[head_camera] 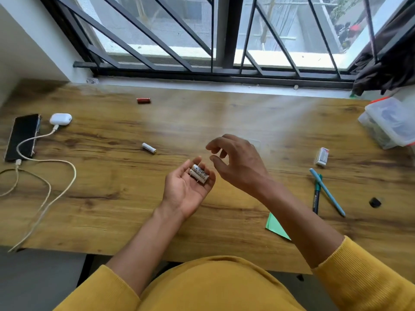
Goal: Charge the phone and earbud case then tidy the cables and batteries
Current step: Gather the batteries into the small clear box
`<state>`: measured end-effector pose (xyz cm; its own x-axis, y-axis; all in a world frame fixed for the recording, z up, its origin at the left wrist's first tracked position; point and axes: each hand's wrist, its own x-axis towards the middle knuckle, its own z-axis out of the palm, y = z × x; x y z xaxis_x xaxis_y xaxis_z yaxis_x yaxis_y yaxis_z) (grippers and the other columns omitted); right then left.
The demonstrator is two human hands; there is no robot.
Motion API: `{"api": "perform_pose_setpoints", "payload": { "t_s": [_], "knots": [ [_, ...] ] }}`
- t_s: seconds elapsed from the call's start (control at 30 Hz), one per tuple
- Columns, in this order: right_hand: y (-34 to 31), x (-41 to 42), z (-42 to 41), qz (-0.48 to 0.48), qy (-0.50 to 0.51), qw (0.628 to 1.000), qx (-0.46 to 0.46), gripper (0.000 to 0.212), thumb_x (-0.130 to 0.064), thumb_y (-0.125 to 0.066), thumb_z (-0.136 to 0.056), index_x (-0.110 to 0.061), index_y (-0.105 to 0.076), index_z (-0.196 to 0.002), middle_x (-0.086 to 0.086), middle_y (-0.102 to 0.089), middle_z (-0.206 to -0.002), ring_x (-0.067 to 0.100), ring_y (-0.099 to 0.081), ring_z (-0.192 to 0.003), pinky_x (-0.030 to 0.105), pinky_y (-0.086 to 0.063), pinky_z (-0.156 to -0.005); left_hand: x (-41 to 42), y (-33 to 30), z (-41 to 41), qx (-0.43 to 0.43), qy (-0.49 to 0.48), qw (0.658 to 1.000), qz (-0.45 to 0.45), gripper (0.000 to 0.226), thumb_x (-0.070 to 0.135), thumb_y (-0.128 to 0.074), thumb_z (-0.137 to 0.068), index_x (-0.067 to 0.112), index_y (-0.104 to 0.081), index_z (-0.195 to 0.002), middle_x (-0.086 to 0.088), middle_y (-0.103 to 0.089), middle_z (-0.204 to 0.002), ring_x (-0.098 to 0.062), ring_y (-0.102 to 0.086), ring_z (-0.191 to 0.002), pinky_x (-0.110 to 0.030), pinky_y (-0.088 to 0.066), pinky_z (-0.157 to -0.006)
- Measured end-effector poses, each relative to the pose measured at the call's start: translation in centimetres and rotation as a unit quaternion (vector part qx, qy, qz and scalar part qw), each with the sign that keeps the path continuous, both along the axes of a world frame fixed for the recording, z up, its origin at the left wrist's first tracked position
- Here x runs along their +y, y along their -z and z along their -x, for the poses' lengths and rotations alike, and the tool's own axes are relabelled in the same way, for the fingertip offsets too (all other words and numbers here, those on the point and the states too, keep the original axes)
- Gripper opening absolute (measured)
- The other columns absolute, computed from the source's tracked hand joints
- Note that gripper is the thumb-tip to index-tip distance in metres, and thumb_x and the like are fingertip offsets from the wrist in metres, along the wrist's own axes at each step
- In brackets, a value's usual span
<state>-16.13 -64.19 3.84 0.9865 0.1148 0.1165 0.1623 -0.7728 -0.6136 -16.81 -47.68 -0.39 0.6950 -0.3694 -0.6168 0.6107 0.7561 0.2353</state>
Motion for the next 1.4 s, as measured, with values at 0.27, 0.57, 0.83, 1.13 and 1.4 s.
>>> {"api": "perform_pose_setpoints", "payload": {
  "t_s": [0.27, 0.57, 0.83, 1.13, 1.4],
  "knots": [
    [-1.4, 5.9, -7.1, 0.030, -0.027, 0.999, -0.026, 0.023, -0.023, -0.071, -0.095, -0.022, -0.073, -0.118, -0.006, -0.070, -0.107, 0.014, -0.063, -0.091, 0.038, -0.058, -0.080, 6.3, -1.2, -4.2, 0.011, -0.066, 0.997, -0.037, 0.022, 0.023, -0.052, -0.105, 0.007, -0.066, -0.098, -0.006, -0.057, -0.079, -0.020, -0.057, -0.069, -0.036, -0.050, -0.080],
    [-0.1, 12.1, -15.8, 0.089, -0.029, 0.996, -0.016, 0.023, -0.026, -0.068, -0.095, -0.020, -0.073, -0.116, -0.003, -0.070, -0.105, 0.020, -0.063, -0.093, 0.035, -0.051, -0.078, 12.4, -0.5, -8.4, 0.031, -0.094, 0.992, -0.073, 0.024, 0.026, -0.054, -0.103, 0.012, -0.063, -0.086, -0.001, -0.054, -0.069, -0.016, -0.052, -0.062, -0.032, -0.048, -0.071],
    [1.8, 16.5, -21.5, 0.120, -0.047, 0.992, 0.011, 0.036, -0.027, -0.067, -0.098, -0.016, -0.068, -0.132, 0.007, -0.070, -0.126, 0.028, -0.062, -0.117, 0.041, -0.051, -0.096, 15.7, -0.3, -11.9, 0.010, -0.101, 0.993, -0.058, 0.027, 0.032, -0.051, -0.104, 0.010, -0.066, -0.096, -0.008, -0.065, -0.082, -0.022, -0.064, -0.074, -0.038, -0.056, -0.083],
    [4.4, 19.5, -26.3, 0.153, -0.017, 0.987, 0.054, 0.038, -0.023, -0.065, -0.097, -0.014, -0.067, -0.133, 0.013, -0.063, -0.131, 0.033, -0.057, -0.123, 0.044, -0.053, -0.099, 18.0, 0.6, -14.2, -0.016, -0.086, 0.996, 0.014, 0.043, 0.038, -0.051, -0.104, 0.001, -0.063, -0.123, -0.020, -0.070, -0.120, -0.039, -0.066, -0.116, -0.052, -0.046, -0.115],
    [6.4, 20.6, -28.6, 0.196, 0.015, 0.979, 0.048, 0.025, -0.012, -0.057, -0.098, -0.014, -0.068, -0.121, 0.011, -0.063, -0.121, 0.034, -0.057, -0.115, 0.038, -0.046, -0.076, 19.3, 2.0, -15.5, -0.008, -0.088, 0.995, 0.034, 0.051, 0.041, -0.051, -0.105, 0.002, -0.057, -0.137, -0.021, -0.066, -0.135, -0.041, -0.061, -0.128, -0.054, -0.041, -0.120]
  ]
}}
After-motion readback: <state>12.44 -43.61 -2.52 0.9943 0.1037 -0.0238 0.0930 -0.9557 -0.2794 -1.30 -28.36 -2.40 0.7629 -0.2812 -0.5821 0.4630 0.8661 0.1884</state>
